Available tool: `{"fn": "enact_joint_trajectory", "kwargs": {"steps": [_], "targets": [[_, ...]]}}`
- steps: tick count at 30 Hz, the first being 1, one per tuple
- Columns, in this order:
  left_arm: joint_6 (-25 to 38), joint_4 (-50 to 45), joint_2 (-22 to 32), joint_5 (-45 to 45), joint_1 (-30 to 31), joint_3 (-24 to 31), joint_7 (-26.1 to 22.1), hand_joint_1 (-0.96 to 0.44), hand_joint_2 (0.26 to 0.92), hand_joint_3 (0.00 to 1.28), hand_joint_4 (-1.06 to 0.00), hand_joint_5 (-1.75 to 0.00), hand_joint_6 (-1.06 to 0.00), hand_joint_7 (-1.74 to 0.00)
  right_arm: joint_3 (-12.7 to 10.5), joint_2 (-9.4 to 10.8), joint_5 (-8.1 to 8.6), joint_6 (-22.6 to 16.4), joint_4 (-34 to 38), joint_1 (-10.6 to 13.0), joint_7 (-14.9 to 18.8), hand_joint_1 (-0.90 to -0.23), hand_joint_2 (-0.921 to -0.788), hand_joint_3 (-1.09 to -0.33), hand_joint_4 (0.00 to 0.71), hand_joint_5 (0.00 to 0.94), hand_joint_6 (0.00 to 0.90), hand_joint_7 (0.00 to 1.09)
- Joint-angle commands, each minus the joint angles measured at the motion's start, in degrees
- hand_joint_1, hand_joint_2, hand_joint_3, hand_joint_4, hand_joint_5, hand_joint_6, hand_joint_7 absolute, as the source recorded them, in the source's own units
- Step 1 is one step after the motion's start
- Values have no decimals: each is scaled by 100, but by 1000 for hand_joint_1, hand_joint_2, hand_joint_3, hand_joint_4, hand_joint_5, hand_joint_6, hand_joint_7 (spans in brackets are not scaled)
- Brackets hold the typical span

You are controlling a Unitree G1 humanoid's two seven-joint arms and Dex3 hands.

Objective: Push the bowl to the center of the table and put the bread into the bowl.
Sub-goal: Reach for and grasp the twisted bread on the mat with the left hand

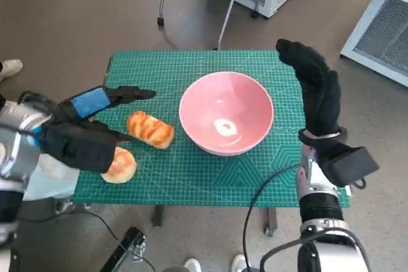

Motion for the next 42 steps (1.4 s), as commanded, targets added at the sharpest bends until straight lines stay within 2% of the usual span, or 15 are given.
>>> {"fn": "enact_joint_trajectory", "kwargs": {"steps": [1, 19, 28, 33, 36, 41, 42], "targets": [[-100, 314, -118, 195, -173, -228, 107, -37, 749, 135, -205, 0, -396, -6, 70, -34, -49, 33, -21, 172, -68, -545, -921, -791, 373, 32, 23, 821], [10, 1479, -645, 983, -675, -978, 557, -33, 766, 104, -187, -3, -392, -8, 135, -51, 9, 48, -58, 265, -162, -552, -921, -788, 370, 28, 19, 823], [-30, 2544, -1185, 1523, -1096, -1572, 1322, -42, 774, 93, -233, -18, -422, -17, 147, 22, 86, 69, -53, 294, -122, -553, -921, -787, 369, 27, 20, 822], [-104, 3217, -1520, 1837, -1343, -1932, 2036, -35, 829, 91, -340, -31, -506, -39, 160, 69, 149, 114, -93, 327, -75, -554, -921, -786, 370, 26, 21, 820], [-186, 3580, -1653, 1946, -1453, -2093, 2465, -24, 887, 76, -463, -38, -607, -59, 162, 82, 183, 136, -109, 345, -45, -556, -921, -782, 371, 26, 22, 818], [-353, 4035, -1813, 2042, -1546, -2302, 3113, 10, 915, 128, -617, -78, -748, -115, 155, 96, 239, 152, -157, 400, 0, -557, -921, -776, 373, 26, 24, 815], [-384, 4101, -1832, 2049, -1561, -2330, 3199, -62, 916, 144, -640, -85, -704, -367, 155, 97, 245, 153, -161, 406, 3, -557, -921, -775, 373, 26, 25, 815]]}}
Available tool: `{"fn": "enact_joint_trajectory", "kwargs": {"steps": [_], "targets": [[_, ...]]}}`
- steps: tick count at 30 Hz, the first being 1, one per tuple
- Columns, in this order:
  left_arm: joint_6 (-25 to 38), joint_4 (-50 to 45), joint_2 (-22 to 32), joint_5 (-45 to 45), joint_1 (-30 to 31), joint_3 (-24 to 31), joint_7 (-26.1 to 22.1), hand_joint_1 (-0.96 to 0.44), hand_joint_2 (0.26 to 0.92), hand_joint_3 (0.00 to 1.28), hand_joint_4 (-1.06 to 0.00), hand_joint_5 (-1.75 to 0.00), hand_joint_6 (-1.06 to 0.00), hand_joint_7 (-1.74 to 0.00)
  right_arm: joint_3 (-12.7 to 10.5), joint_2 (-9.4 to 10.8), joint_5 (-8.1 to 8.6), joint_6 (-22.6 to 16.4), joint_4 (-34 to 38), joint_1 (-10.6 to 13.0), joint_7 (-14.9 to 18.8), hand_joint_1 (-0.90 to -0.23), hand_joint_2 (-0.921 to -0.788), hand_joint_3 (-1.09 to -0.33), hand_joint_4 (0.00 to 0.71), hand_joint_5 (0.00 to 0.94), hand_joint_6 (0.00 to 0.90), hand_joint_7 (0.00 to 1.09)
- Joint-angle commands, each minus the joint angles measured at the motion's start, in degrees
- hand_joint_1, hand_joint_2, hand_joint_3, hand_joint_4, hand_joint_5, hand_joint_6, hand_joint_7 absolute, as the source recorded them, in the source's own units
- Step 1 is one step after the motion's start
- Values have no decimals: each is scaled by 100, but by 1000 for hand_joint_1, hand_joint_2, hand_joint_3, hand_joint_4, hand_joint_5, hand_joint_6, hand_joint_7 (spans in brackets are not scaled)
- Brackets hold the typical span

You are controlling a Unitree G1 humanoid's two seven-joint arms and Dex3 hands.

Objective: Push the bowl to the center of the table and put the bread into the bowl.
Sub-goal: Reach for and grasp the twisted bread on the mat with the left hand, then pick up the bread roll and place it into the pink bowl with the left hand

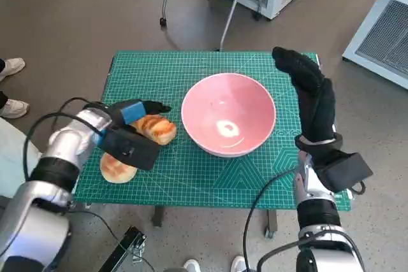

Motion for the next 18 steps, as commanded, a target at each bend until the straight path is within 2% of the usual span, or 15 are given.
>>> {"fn": "enact_joint_trajectory", "kwargs": {"steps": [1, 2, 3, 4, 5, 8, 13, 18], "targets": [[-261, 416, -177, 81, -56, -213, 468, -163, 918, 188, -671, -93, -617, -756, 11, 39, 104, 100, -16, 210, 69, -557, -921, -774, 374, 26, 26, 815], [-301, 471, -186, 81, -70, -238, 546, -104, 919, 208, -560, -546, -601, -972, 10, 39, 110, 99, -17, 217, 71, -555, -921, -774, 374, 26, 26, 814], [-340, 519, -192, 84, -80, -265, 627, -83, 920, 217, -517, -709, -592, -1052, 8, 36, 124, 99, -23, 230, 79, -554, -921, -774, 374, 26, 27, 813], [-369, 564, -197, 85, -92, -291, 689, -53, 920, 221, -469, -951, -585, -1145, 7, 35, 132, 100, -25, 238, 83, -551, -921, -774, 374, 26, 27, 812], [-399, 599, -195, 90, -107, -319, 740, -33, 920, 224, -438, -1105, -581, -1204, 5, 33, 148, 103, -28, 248, 91, -549, -921, -774, 375, 26, 28, 811], [-466, 706, -190, 89, -155, -383, 825, -10, 921, 201, -427, -1345, -612, -1160, -1, 33, 175, 106, -37, 269, 95, -549, -921, -773, 375, 26, 30, 808], [-504, 817, -144, 28, -270, -406, 764, -1, 920, 166, -467, -1447, -646, -1074, -19, 41, 180, 114, -57, 310, 63, -553, -921, -769, 377, 25, 35, 802], [-520, 831, -12, -94, -446, -304, 595, 1, 920, 124, -556, -1378, -647, -1072, -25, 31, 113, 93, -66, 351, -19, -557, -921, -765, 378, 25, 41, 797]]}}
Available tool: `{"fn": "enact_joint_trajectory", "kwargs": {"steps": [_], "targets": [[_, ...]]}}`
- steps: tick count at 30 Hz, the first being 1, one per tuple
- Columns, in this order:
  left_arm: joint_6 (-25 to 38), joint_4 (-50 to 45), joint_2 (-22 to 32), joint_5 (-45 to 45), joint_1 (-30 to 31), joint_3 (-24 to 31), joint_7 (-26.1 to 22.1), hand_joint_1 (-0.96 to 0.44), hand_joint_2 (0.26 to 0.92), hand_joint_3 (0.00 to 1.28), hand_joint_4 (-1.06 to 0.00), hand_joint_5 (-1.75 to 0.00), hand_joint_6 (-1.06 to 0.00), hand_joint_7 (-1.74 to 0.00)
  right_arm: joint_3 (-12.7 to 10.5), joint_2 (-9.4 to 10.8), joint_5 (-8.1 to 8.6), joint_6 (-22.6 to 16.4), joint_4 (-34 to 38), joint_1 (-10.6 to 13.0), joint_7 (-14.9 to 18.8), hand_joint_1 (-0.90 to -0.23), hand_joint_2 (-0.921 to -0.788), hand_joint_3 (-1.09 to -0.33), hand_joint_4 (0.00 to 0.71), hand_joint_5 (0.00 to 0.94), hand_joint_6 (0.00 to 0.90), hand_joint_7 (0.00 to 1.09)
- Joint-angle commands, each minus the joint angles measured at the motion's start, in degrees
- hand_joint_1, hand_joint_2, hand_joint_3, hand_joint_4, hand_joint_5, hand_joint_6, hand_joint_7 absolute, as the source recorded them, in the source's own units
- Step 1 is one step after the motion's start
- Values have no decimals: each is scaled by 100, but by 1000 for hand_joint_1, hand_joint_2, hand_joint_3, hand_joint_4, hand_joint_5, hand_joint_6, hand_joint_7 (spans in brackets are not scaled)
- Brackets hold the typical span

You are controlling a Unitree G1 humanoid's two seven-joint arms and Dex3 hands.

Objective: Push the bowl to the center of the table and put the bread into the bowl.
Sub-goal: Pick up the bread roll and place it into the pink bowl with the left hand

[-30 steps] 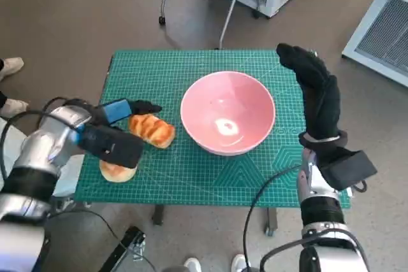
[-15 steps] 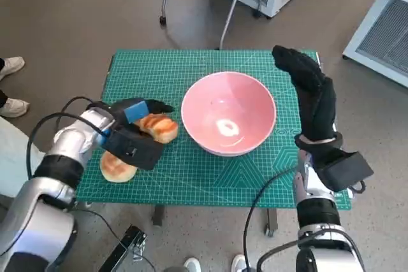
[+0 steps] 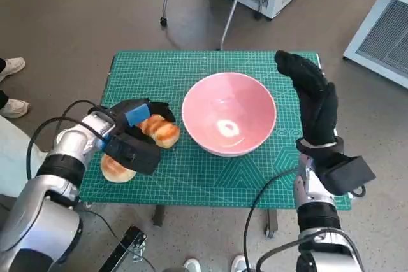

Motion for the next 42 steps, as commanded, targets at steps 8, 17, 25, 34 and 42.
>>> {"fn": "enact_joint_trajectory", "kwargs": {"steps": [8, 17, 25, 34, 42], "targets": [[-200, -174, 562, -533, -499, 507, -303, 1, 920, 81, -627, -1213, -657, -1154, 9, 10, -104, 83, -2, 180, -215, -565, -921, -763, 380, 24, 50, 787], [-28, -683, 981, -886, -900, 1051, -340, 2, 920, 101, -547, -1239, -694, -1165, 27, 30, -34, 148, -50, 155, -192, -568, -921, -766, 380, 22, 54, 778], [259, -1437, 1104, -992, -1187, 1421, -258, 2, 920, 110, -502, -1293, -721, -1127, 30, 61, 59, 157, -104, 144, -114, -574, -921, -765, 380, 20, 55, 776], [429, -2054, 693, -944, -1148, 1569, 223, 2, 920, 81, -585, -1224, -699, -1134, 12, 43, 104, 161, -87, 106, -22, -576, -921, -765, 380, 19, 54, 777], [-155, -2055, 155, -1014, -1194, 1361, -18, 2, 921, 101, -577, -1221, -659, -1189, 3, 37, 129, 123, -103, 125, 44, -572, -921, -766, 381, 18, 52, 779]]}}
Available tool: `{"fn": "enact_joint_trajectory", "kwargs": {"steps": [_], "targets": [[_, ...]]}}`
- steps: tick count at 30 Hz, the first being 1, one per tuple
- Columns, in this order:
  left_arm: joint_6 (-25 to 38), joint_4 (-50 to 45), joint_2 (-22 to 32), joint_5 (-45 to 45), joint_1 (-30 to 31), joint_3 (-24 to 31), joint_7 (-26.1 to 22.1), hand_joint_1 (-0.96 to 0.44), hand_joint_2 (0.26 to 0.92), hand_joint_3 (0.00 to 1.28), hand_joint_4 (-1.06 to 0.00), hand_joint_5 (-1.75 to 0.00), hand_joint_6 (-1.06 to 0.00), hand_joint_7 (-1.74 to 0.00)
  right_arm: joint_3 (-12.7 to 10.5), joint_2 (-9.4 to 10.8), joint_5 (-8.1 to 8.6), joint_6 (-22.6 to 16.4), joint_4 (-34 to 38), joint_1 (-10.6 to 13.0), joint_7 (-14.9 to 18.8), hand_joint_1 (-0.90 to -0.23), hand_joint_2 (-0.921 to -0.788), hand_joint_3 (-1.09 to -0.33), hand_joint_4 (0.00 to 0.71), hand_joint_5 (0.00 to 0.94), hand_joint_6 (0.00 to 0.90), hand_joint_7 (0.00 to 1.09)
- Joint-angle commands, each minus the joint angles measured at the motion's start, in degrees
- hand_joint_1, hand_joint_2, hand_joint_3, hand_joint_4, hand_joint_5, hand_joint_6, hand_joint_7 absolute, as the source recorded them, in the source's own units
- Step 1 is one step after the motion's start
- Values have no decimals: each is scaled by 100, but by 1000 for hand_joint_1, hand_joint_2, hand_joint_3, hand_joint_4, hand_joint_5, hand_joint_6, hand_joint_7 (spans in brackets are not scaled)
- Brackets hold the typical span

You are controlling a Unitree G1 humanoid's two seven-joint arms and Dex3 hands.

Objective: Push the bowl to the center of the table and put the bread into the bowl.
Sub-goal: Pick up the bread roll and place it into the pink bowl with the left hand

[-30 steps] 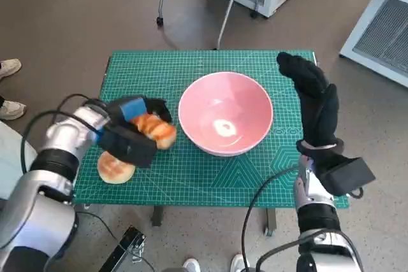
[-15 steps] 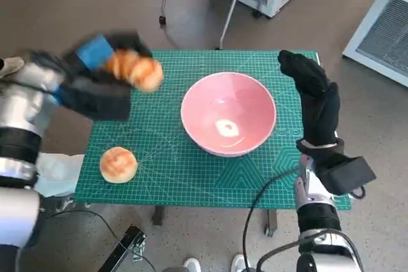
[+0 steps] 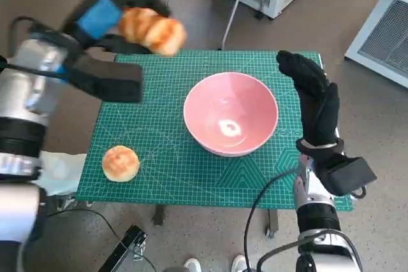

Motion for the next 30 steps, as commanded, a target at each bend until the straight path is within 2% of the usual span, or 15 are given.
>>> {"fn": "enact_joint_trajectory", "kwargs": {"steps": [1, 6, 12, 23, 27, 28, 29, 30], "targets": [[-403, 117, -353, 37, -108, -239, -53, 2, 921, 103, -571, -1233, -658, -1184, -12, 12, 94, 54, 13, 121, 74, -572, -921, -765, 381, 18, 52, 779], [-642, 556, -703, 252, -233, -537, 143, 1, 921, 110, -563, -1261, -649, -1178, -26, 4, 93, 31, -27, 151, 83, -567, -921, -764, 383, 18, 53, 778], [-546, 1066, -1269, 413, -292, -821, 178, -1, 920, 147, -526, -1274, -607, -1247, -47, -25, 69, -26, -80, 212, 59, -571, -921, -761, 384, 18, 55, 776], [-283, 1496, -1711, 673, -161, -1269, 288, -1, 921, 164, -520, -1301, -577, -1259, -65, -77, -51, -131, -66, 301, -63, -570, -921, -769, 389, 18, 63, 760], [-183, 1660, -1800, 558, -113, -1248, 71, -1, 921, 171, -506, -1332, -572, -1244, -64, -93, -88, -131, -80, 338, -121, -583, -921, -764, 391, 17, 66, 750], [-79, 1678, -1828, 465, -83, -1196, -167, -1, 921, 188, -492, -1353, -549, -1261, -61, -97, -100, -123, -90, 347, -144, -587, -921, -763, 391, 17, 68, 748], [-4, 1689, -1847, 401, -62, -1160, -337, -69, 921, 216, -443, -1229, -516, -1314, -58, -101, -109, -117, -97, 354, -162, -589, -921, -762, 392, 17, 69, 746], [142, 1684, -1874, 350, -57, -1143, -624, -166, 921, 263, -415, -964, -462, -1399, -55, -105, -118, -114, -104, 362, -182, -592, -921, -760, 392, 17, 71, 743]]}}
